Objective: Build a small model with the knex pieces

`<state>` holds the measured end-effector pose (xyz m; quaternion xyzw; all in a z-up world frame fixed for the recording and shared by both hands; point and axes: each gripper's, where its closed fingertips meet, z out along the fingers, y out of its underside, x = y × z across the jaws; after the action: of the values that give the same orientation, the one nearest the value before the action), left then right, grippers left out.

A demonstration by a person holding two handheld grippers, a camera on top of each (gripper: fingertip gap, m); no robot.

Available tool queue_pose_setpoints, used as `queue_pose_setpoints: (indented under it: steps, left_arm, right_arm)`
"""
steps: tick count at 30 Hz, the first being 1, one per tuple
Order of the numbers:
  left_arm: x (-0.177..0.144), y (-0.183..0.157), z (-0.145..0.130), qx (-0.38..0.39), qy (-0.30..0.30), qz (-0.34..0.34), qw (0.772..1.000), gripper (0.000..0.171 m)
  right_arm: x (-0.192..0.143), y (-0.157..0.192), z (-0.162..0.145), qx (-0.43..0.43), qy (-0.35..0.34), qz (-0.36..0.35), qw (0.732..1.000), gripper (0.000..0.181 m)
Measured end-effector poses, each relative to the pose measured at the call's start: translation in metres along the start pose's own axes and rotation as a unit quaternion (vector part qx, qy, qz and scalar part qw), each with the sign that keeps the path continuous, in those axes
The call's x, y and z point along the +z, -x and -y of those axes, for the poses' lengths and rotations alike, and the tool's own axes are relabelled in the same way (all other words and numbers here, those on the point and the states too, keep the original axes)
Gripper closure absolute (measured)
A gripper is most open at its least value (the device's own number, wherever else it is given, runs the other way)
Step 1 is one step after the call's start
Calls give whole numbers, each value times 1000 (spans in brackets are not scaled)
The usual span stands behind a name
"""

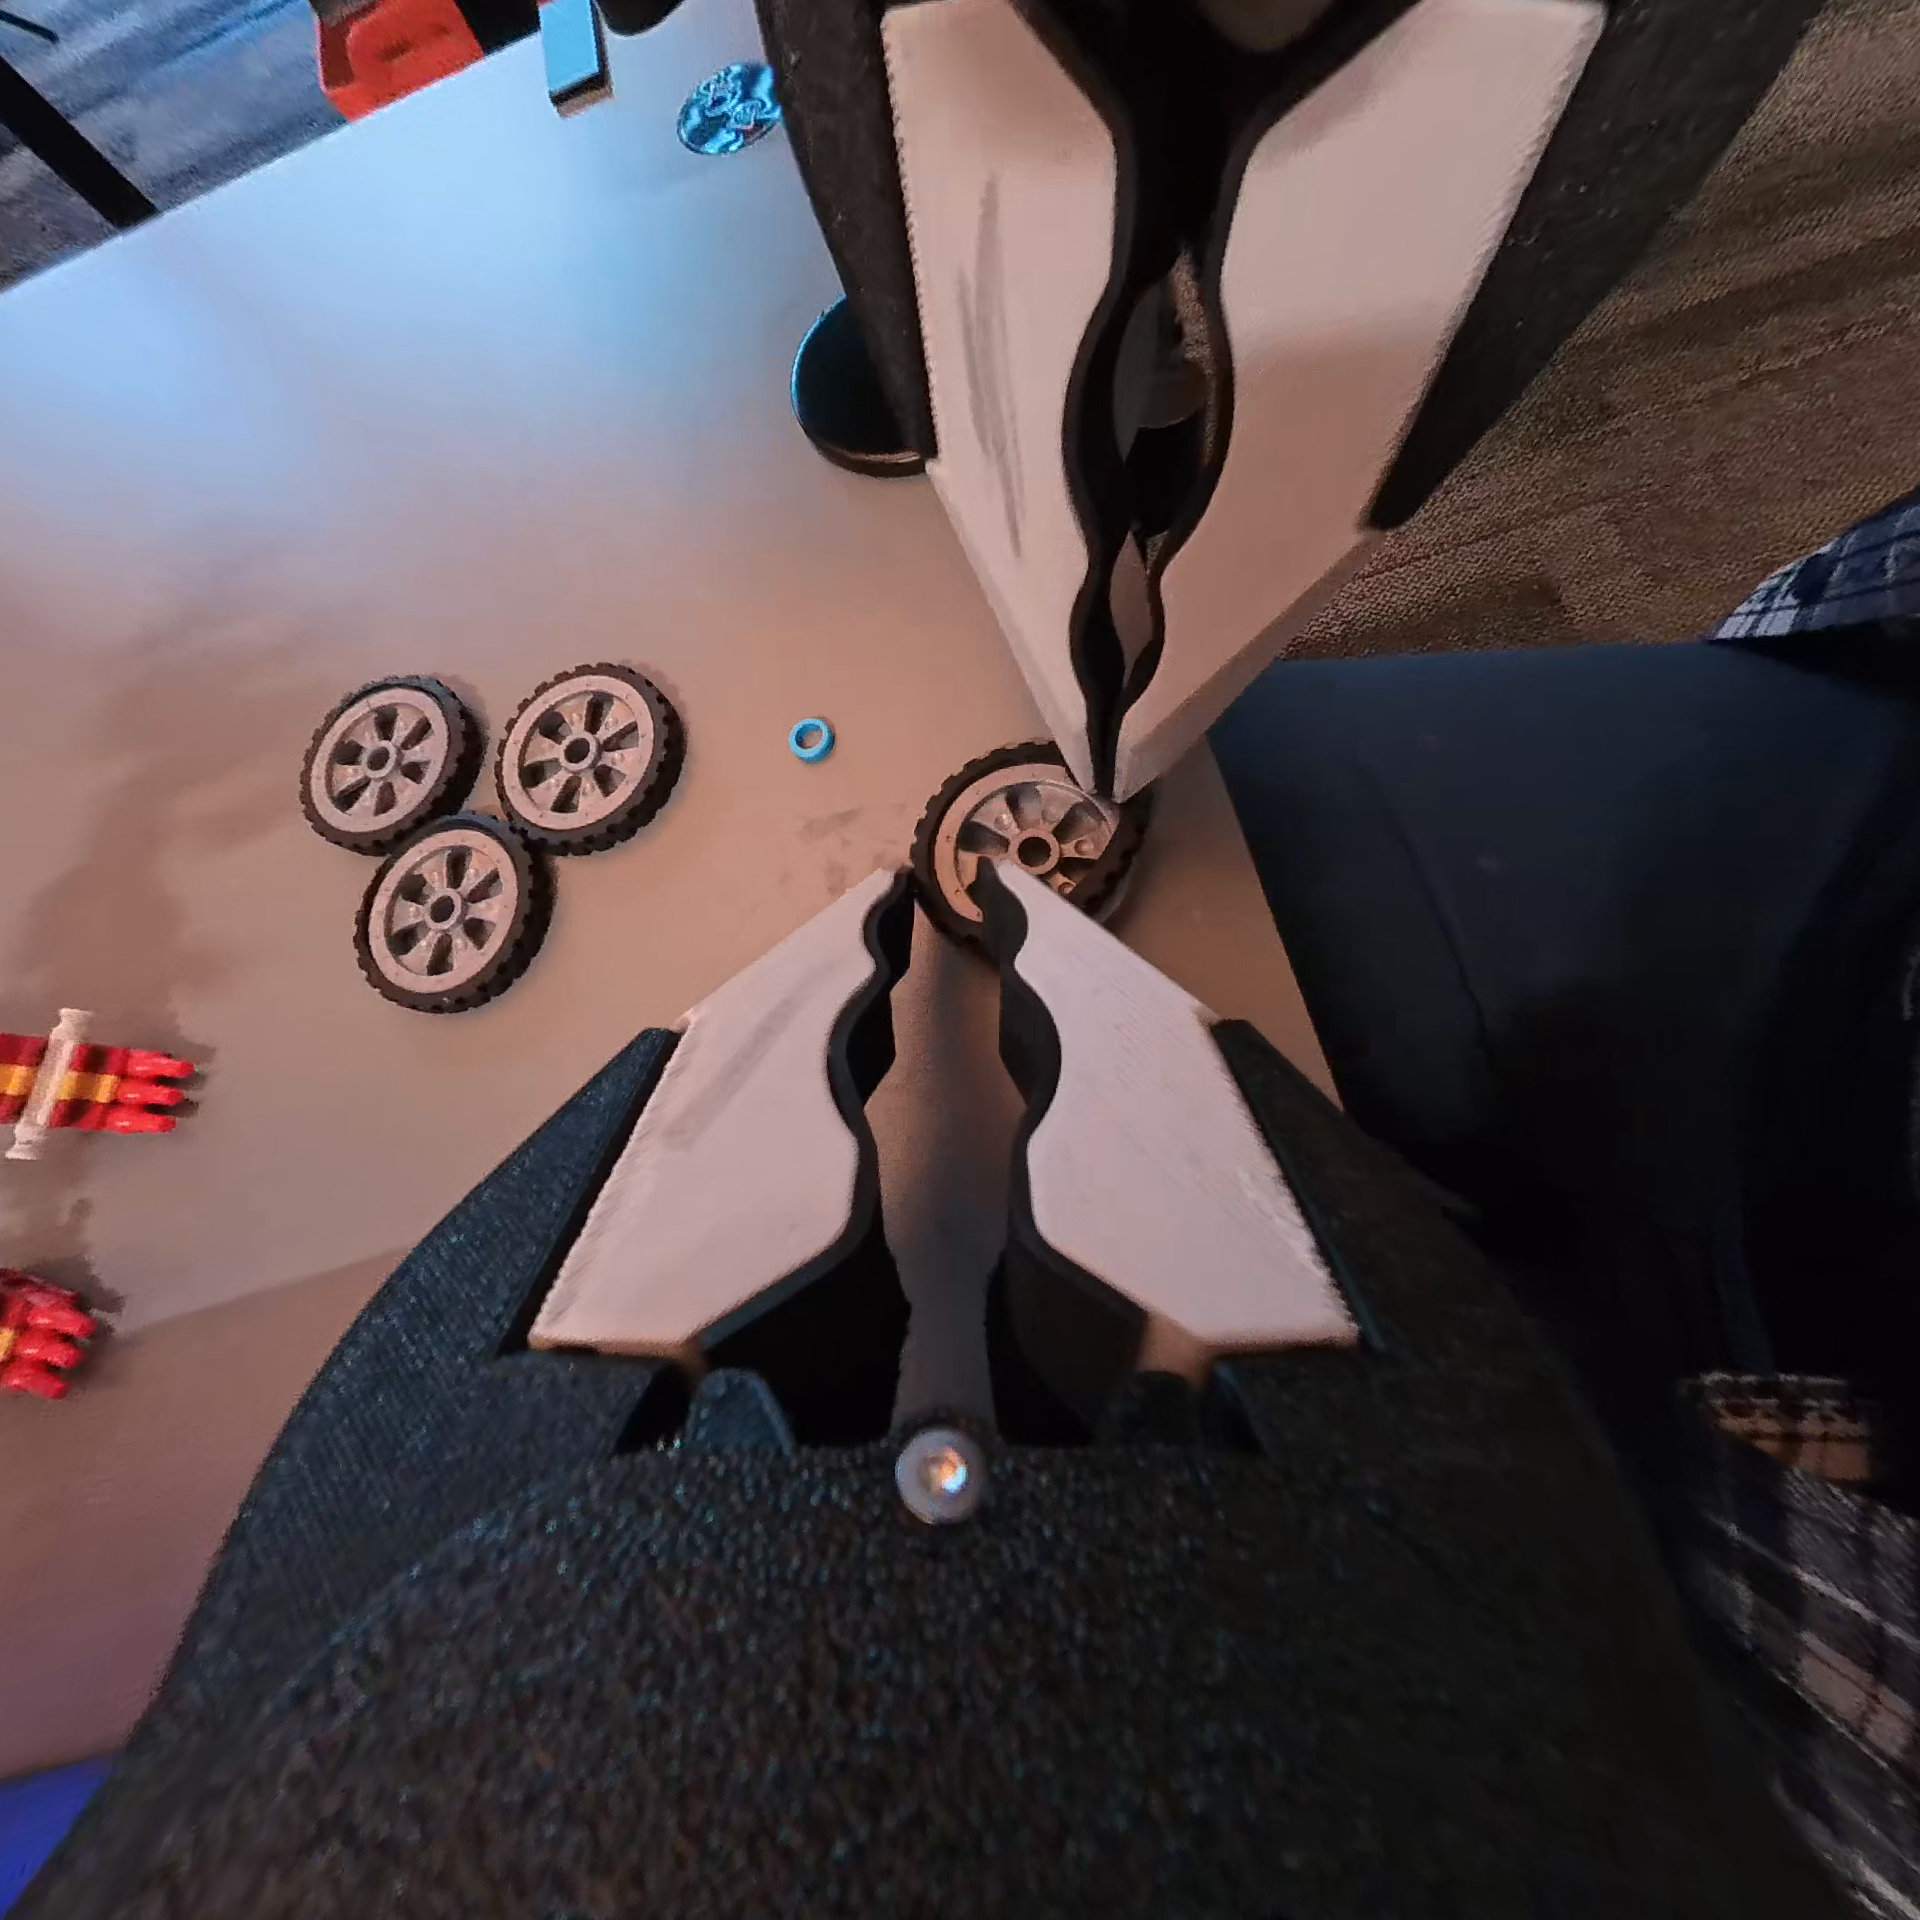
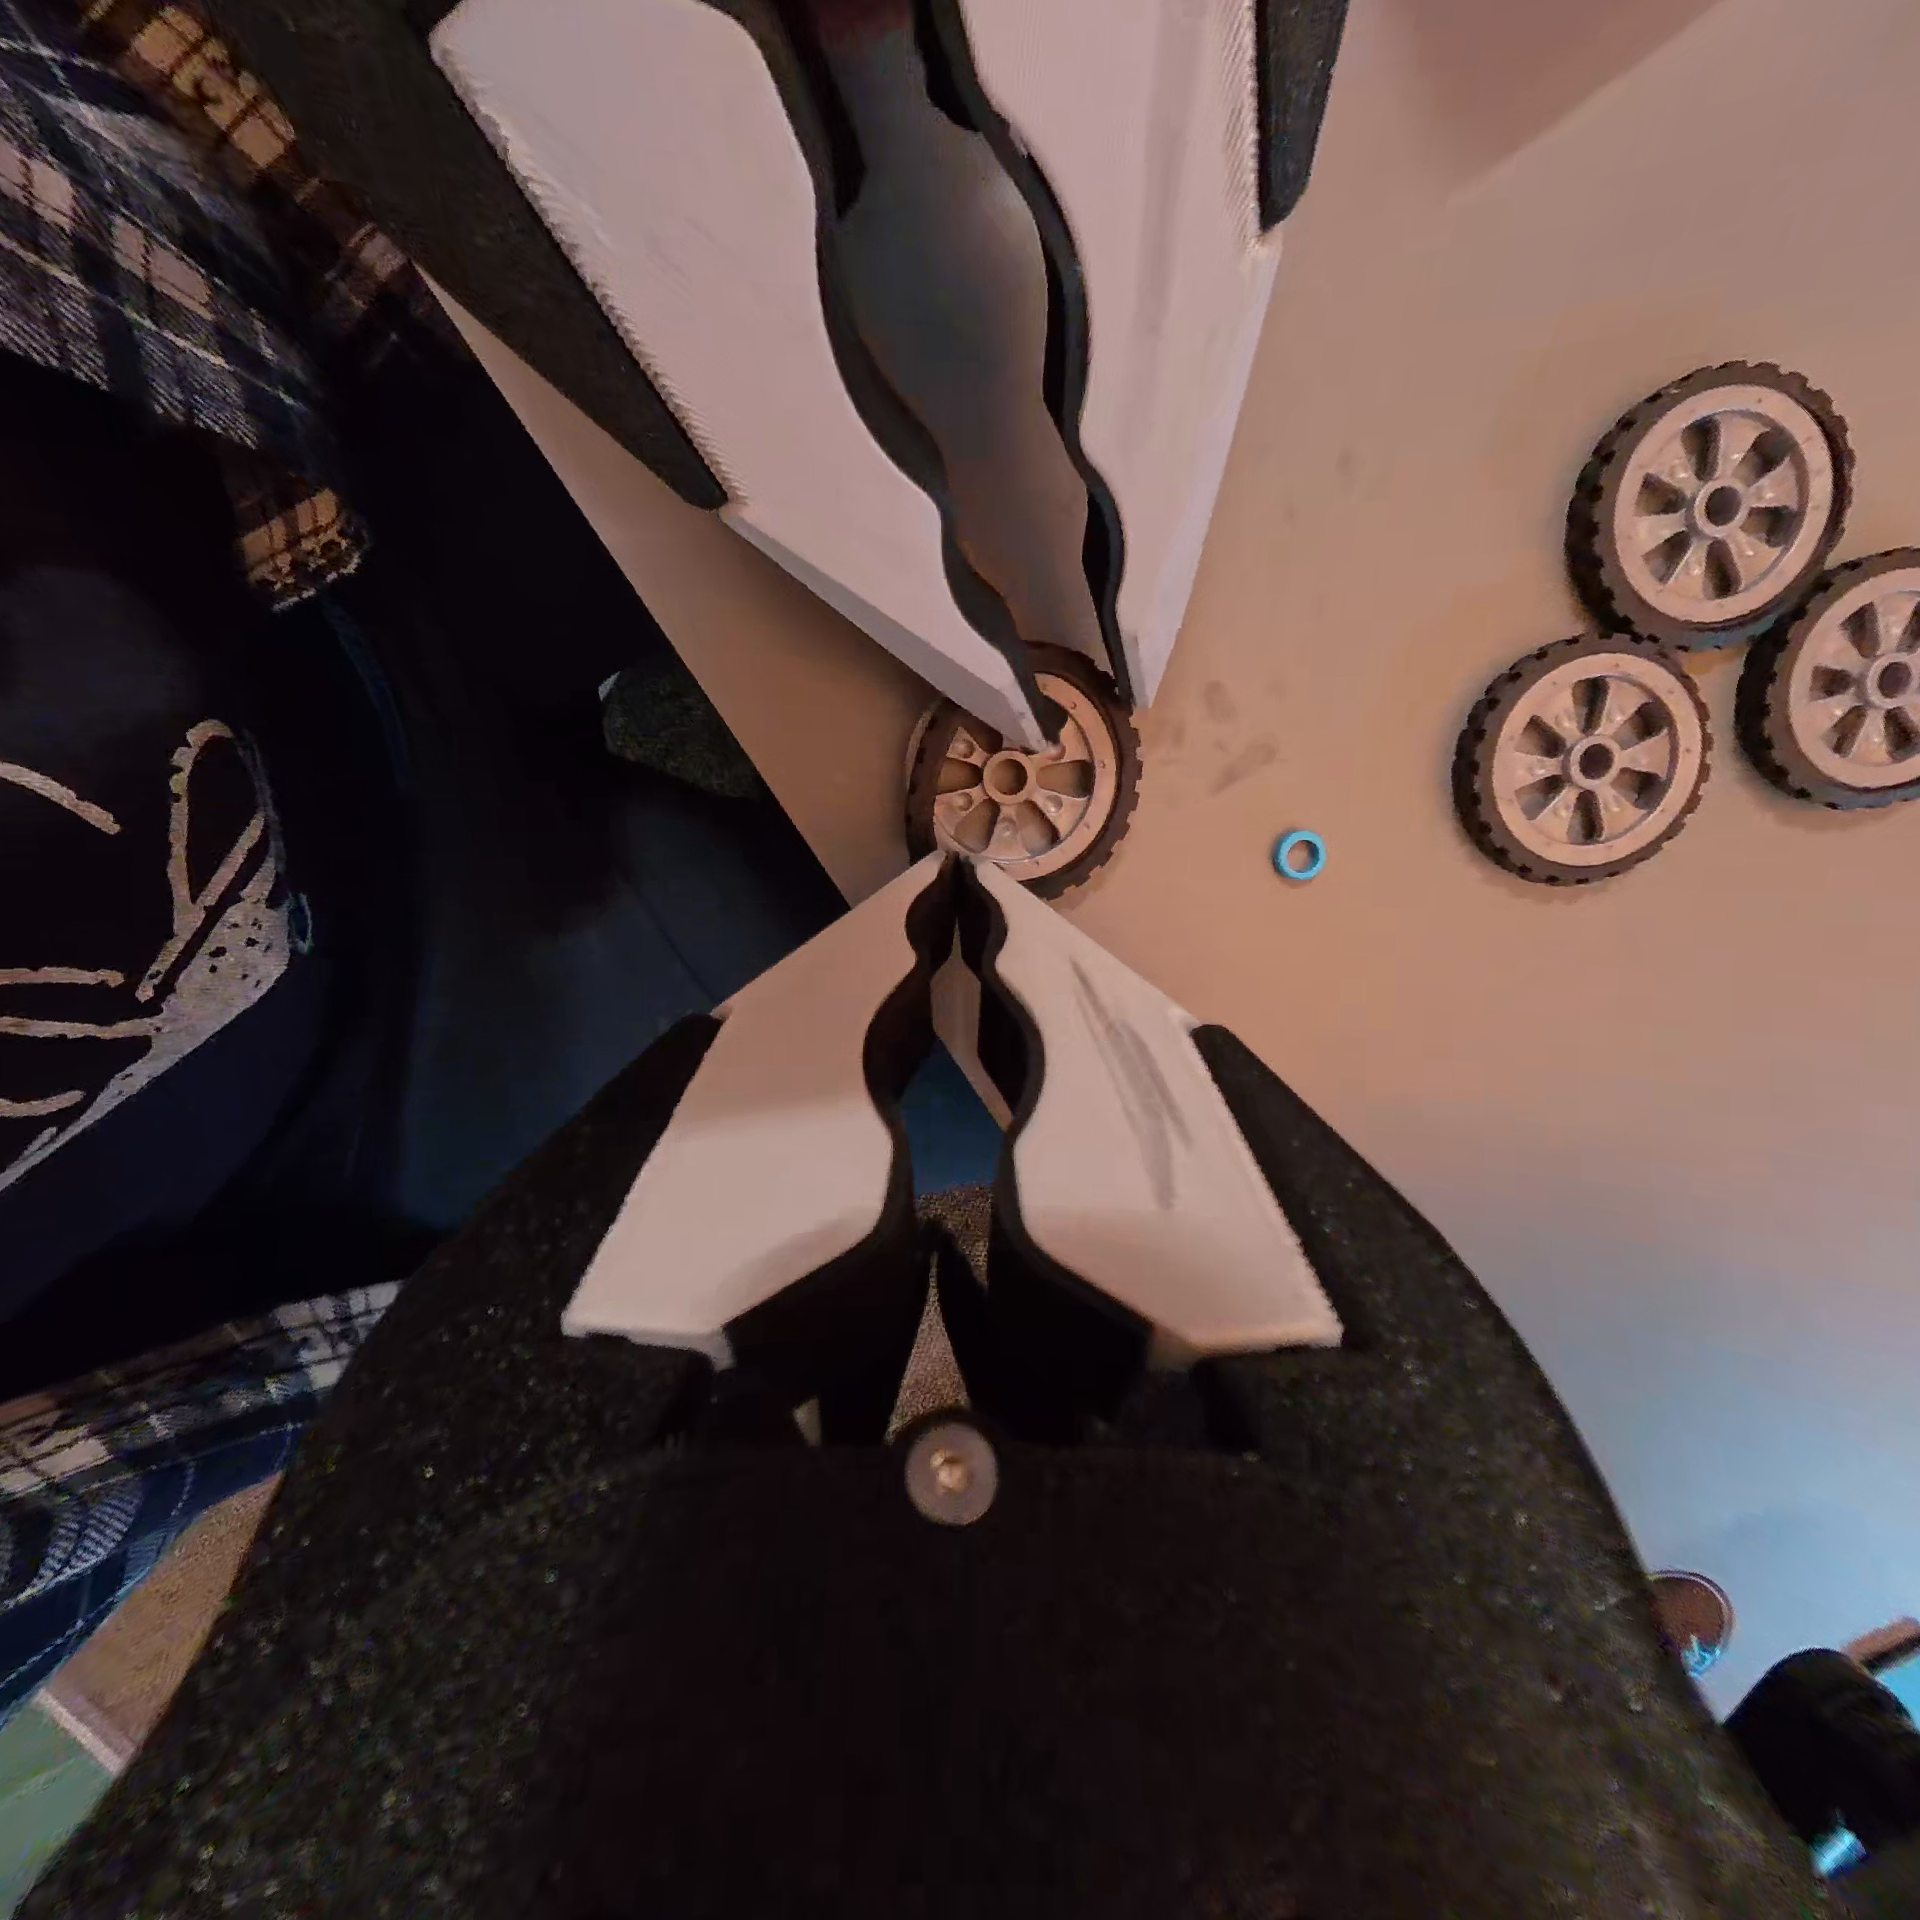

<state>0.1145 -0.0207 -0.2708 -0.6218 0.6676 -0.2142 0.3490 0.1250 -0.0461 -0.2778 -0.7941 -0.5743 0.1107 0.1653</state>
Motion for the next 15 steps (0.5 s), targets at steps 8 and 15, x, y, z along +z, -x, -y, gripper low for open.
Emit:
queue_pose_setpoints:
  steps: [8, 15]
  left_arm:
    - [-8, -7, 0, 19, -14, -19, 1000, 165]
    - [-5, -20, -2, 36, -8, -34, 999, 171]
  right_arm:
    - [0, -1, 0, -9, -2, 6, 1000, 181]
    - [-3, -9, -3, -29, 21, -1, 999, 181]
